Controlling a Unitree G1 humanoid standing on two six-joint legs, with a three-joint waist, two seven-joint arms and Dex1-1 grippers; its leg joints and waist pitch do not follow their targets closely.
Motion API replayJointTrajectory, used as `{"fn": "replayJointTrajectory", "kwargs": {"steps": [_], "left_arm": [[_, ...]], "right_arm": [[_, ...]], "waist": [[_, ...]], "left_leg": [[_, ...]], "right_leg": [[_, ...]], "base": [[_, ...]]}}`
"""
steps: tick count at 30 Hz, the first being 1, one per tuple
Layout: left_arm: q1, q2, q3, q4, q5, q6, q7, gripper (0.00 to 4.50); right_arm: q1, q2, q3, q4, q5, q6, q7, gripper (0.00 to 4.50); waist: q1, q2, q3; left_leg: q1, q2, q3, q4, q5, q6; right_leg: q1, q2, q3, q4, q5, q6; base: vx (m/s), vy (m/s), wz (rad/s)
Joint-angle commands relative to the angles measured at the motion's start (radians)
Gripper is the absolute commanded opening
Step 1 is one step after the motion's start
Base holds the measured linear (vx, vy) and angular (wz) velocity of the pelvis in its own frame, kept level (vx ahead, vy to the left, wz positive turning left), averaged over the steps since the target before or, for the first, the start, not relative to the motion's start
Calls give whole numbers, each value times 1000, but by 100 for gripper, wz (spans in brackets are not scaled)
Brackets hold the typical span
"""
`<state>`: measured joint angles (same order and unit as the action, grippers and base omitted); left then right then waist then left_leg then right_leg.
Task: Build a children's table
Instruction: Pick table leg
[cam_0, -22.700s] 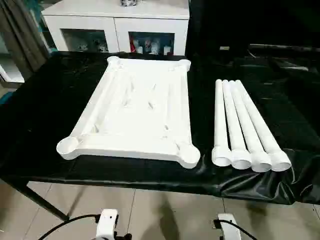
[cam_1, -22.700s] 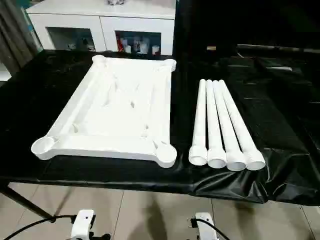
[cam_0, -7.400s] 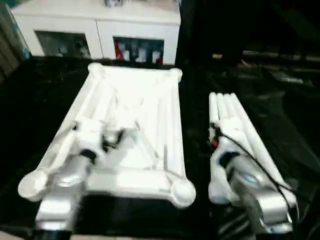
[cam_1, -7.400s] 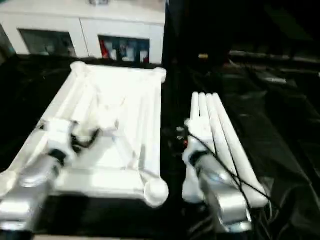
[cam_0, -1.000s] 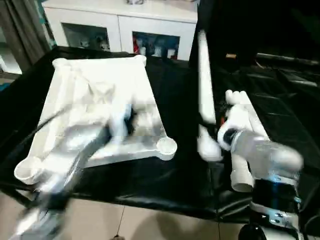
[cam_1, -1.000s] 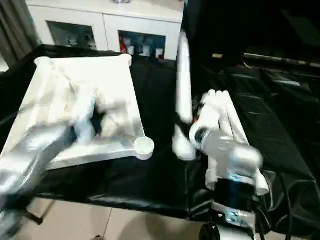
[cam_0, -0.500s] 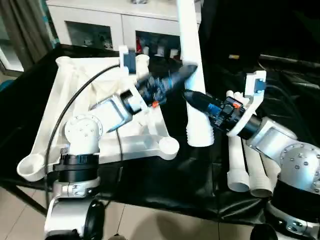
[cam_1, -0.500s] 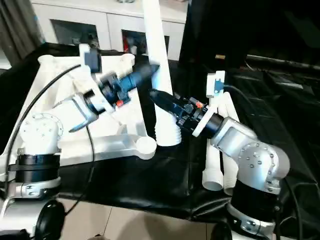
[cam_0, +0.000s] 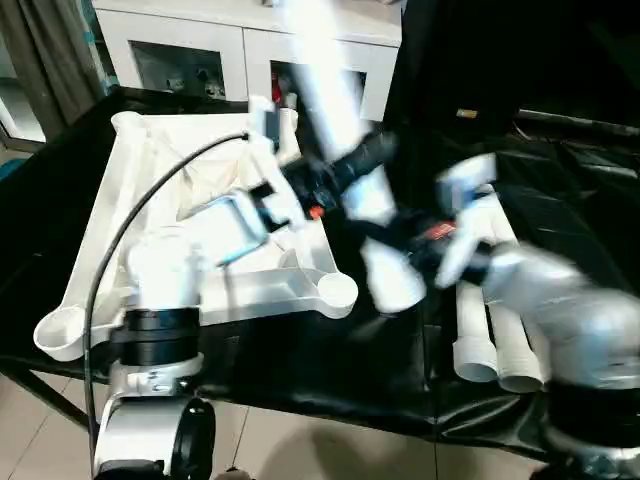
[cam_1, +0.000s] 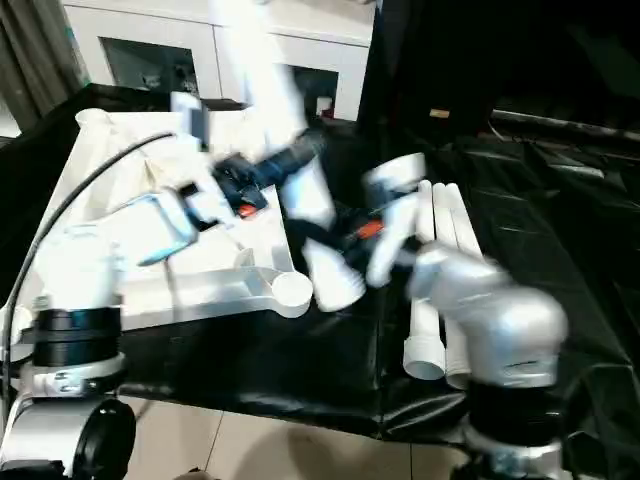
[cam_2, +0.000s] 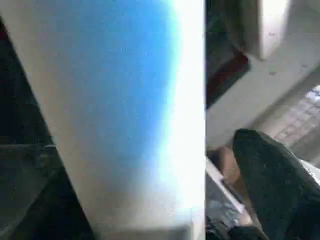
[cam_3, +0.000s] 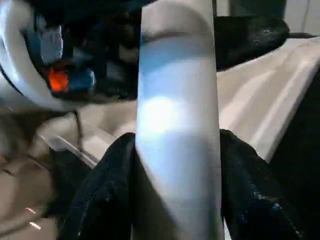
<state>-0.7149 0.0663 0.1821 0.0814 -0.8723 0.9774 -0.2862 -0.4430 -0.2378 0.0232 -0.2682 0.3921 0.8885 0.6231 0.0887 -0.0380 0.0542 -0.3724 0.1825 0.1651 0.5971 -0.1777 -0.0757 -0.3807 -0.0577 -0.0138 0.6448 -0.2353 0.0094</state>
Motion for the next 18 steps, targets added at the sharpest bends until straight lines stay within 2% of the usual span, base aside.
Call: {"fn": "replayJointTrajectory", "kwargs": {"steps": [1,3,7,8,10,14,16,18], "left_arm": [[-25,-8,10,4,8,2,27,365],[-32,-14,19,11,5,-4,55,330],[-40,-19,32,27,9,-26,101,310],[-40,-21,36,29,6,-26,107,286],[-40,-31,46,28,9,-26,113,278],[-36,-47,52,16,2,-15,110,230],[-33,-51,48,14,-11,-14,110,223],[-30,-53,44,14,-15,-15,109,197]], "right_arm": [[-18,-8,12,11,-47,-34,-42,186],[-23,4,22,31,-76,-58,-84,186],[-34,33,13,62,-108,-90,-146,186],[-37,41,7,68,-112,-92,-160,186],[-38,42,13,76,-125,-109,-167,186],[-33,36,44,77,-128,-128,-160,186],[-29,36,64,75,-131,-138,-150,186],[-26,36,74,73,-130,-140,-146,186]], "waist": [[-1,4,-64],[-2,6,-65],[-4,5,-65],[-3,6,-64],[-4,6,-65],[-3,6,-65],[-3,5,-64],[-4,7,-63]], "left_leg": [[12,26,-6,-62,-63,-48],[12,25,-6,-61,-69,-46],[12,25,-5,-61,-78,-41],[12,25,-6,-61,-76,-41],[12,25,-5,-61,-78,-39],[12,25,-5,-60,-76,-31],[11,25,-5,-60,-81,-30],[12,25,-6,-61,-87,-31]], "right_leg": [[51,-53,34,-77,40,-141],[50,-53,34,-75,54,-159],[51,-53,34,-74,61,-171],[51,-52,33,-74,63,-172],[52,-51,33,-74,72,-172],[53,-51,34,-73,92,-173],[53,-52,34,-74,81,-171],[52,-52,34,-74,69,-168]], "base": [[0,0,0],[0,0,0],[0,0,0],[0,0,0],[0,0,0],[0,0,0],[0,0,0],[0,0,0]]}}
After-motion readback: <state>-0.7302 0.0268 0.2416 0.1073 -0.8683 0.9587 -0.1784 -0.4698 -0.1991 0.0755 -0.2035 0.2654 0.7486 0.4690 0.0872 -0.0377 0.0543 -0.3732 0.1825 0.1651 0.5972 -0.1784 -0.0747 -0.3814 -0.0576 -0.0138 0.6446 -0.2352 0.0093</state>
